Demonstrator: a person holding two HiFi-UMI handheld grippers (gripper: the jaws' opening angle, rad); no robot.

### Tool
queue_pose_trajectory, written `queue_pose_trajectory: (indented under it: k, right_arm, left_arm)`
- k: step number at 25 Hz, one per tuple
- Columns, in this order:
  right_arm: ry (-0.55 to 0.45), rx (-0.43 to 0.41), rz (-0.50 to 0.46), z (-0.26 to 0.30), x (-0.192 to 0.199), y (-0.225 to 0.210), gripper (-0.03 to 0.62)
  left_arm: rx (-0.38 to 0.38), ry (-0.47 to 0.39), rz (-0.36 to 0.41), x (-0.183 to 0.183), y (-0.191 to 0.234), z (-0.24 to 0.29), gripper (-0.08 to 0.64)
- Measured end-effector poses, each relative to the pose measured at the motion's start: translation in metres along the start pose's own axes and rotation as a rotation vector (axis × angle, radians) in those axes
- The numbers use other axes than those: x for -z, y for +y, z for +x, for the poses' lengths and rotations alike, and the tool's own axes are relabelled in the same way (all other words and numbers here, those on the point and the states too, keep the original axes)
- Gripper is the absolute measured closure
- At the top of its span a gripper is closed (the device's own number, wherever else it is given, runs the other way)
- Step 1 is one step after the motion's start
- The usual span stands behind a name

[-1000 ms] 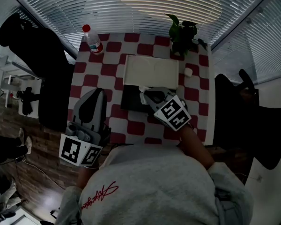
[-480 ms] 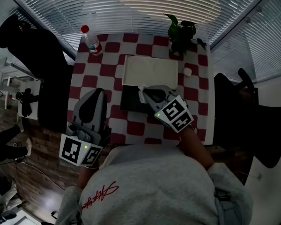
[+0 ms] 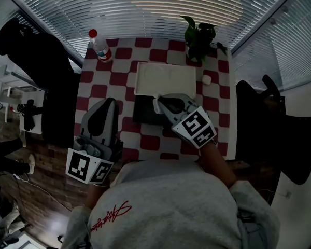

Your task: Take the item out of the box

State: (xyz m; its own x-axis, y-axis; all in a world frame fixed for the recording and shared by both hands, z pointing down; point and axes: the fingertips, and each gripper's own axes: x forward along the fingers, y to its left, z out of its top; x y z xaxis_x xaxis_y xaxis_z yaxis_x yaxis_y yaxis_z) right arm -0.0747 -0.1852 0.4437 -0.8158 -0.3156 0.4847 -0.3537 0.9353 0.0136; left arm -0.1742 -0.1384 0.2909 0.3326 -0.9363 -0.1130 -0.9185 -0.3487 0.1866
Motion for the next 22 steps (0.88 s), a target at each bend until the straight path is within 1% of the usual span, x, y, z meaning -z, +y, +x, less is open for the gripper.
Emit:
queue_pose_trajectory:
  k: [16,22]
  right_arm:
    - [-0.094,0.018,-0.010,-0.017,-0.030,-0.001,0.572]
    - [-0.106,0.016,-0.009,-0.018,-0.032,-0.001,0.572]
  left_arm:
    - [0.009,0.004,0.003,0.001,-0.001,0.003,0.543]
    - [0.012,0.006,0.008,0.001,-0.002,0.004,0.543]
